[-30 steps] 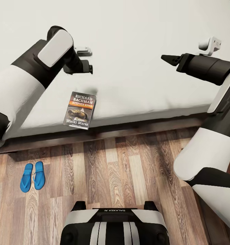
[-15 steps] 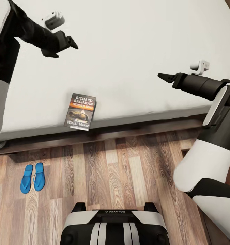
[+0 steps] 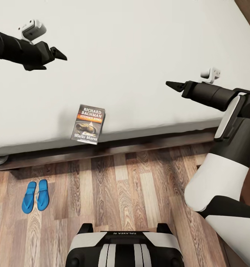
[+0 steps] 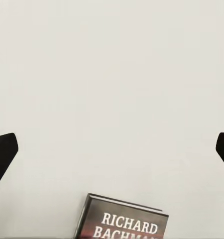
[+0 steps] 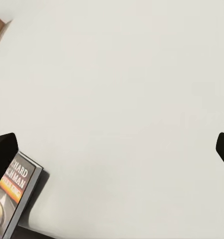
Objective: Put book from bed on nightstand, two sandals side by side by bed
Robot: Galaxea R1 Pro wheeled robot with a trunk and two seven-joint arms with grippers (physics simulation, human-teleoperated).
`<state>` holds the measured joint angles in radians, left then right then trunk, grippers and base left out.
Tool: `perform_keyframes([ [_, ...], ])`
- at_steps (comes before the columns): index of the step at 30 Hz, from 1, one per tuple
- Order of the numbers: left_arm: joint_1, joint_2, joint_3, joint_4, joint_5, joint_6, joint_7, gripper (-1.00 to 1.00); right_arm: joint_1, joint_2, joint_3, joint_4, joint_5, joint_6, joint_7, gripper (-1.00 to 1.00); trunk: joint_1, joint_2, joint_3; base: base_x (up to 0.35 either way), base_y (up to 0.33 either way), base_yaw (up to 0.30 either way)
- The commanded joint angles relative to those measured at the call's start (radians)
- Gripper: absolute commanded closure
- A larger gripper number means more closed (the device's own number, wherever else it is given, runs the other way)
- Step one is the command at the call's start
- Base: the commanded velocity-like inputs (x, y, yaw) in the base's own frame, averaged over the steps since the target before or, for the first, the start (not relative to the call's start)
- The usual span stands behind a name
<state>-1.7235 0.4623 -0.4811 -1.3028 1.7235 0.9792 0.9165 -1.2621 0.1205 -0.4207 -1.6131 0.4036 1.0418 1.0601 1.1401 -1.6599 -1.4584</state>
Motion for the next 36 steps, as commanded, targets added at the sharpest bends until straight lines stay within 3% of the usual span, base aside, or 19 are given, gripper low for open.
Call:
perform_keyframes([
  [1, 0.003, 0.006, -0.002, -0.007, 0.011, -0.001, 0.011, -1.0, 0.0, 0.006, -0.002, -0.001, 0.01, 0.005, 0.01, -1.0, 0.0, 0.0, 0.001, 0.0, 0.0, 0.0],
  [2, 0.008, 0.017, -0.002, -0.02, 0.012, -0.001, 0.012, -1.0, 0.004, 0.011, -0.002, -0.001, 0.009, 0.005, 0.01, -1.0, 0.0, 0.0, 0.003, 0.0, 0.0, 0.0],
  [3, 0.027, 0.069, -0.003, -0.083, 0.029, -0.001, 0.012, -1.0, 0.036, 0.015, -0.003, -0.001, 0.004, 0.005, 0.015, -1.0, 0.0, 0.0, 0.004, 0.0, 0.0, 0.0],
  [5, 0.038, 0.085, -0.002, -0.103, 0.043, -0.001, 0.012, -1.0, 0.05, 0.015, -0.003, -0.001, 0.001, 0.005, 0.021, -1.0, 0.0, 0.0, 0.008, 0.0, 0.0, 0.0],
  [6, 0.081, 0.127, -0.002, -0.145, 0.072, -0.004, 0.012, -1.0, 0.071, 0.013, -0.008, -0.001, -0.003, 0.005, 0.04, -1.0, 0.0, 0.0, 0.009, 0.0, 0.0, 0.0],
  [14, 0.141, 0.153, 0.001, -0.22, 0.079, -0.005, 0.013, -1.0, 0.159, 0.018, -0.008, -0.001, -0.015, 0.005, 0.106, -1.0, 0.0, 0.0, 0.022, 0.0, 0.0, 0.0],
  [22, 0.215, 0.213, 0.01, -0.257, 0.082, -0.009, 0.012, -1.0, 0.232, 0.02, -0.005, -0.001, -0.019, 0.005, 0.135, -1.0, 0.0, 0.0, 0.035, 0.0, 0.0, 0.0],
  [28, 0.258, 0.224, 0.038, -0.263, 0.081, -0.011, 0.012, -1.0, 0.266, 0.02, -0.002, -0.001, -0.023, 0.005, 0.156, -1.0, 0.0, 0.0, 0.045, 0.0, 0.0, 0.0],
  [36, 0.297, 0.227, 0.048, -0.263, 0.073, -0.012, 0.014, -1.0, 0.304, 0.019, 0.0, -0.001, -0.026, 0.005, 0.186, -1.0, 0.0, 0.0, 0.058, 0.0, 0.0, 0.0],
])
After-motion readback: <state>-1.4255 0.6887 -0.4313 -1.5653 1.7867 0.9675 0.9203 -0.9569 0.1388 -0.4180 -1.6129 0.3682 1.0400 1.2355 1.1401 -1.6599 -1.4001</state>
